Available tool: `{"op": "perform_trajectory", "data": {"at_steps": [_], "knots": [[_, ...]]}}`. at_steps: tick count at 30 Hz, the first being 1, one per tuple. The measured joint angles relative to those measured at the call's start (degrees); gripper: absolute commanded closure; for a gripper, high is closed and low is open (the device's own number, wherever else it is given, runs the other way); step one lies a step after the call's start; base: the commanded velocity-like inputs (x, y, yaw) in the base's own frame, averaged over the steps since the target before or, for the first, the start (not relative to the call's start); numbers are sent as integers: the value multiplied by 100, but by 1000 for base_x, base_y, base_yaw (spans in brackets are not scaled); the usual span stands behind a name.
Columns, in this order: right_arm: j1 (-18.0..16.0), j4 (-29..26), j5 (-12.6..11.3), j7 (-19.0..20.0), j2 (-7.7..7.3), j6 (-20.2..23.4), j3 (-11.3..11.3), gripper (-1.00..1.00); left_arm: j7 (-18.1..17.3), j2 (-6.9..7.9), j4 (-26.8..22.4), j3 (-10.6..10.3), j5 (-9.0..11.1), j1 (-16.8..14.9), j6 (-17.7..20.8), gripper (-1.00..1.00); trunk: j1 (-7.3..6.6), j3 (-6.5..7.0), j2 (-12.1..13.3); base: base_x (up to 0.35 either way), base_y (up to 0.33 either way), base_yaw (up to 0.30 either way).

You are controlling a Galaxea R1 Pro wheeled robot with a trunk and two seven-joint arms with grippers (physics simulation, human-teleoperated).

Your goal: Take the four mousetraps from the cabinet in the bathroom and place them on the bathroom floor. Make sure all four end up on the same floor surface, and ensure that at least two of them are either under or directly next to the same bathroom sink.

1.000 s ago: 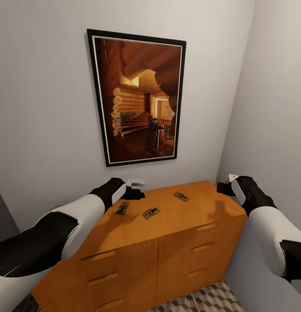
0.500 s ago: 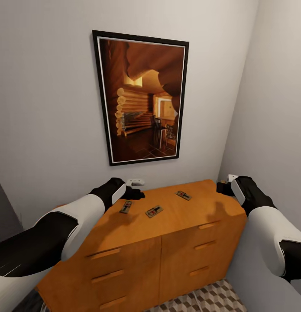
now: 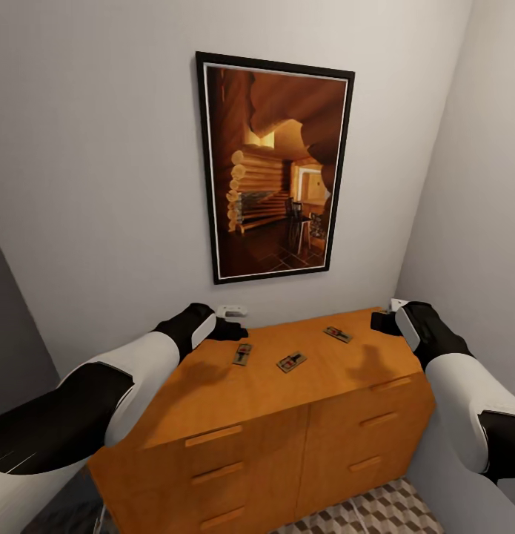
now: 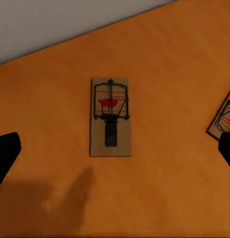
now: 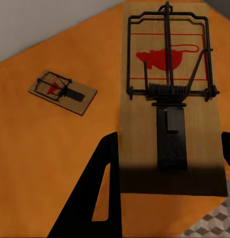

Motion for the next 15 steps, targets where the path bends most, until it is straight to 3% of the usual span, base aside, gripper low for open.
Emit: {"op": "perform_trajectory", "data": {"at_steps": [15], "knots": [[-1,348,22,11,-44,-359,0,100,15,-4,15,-11,4,2,7,-100,0,0,0,0,24,0]]}}
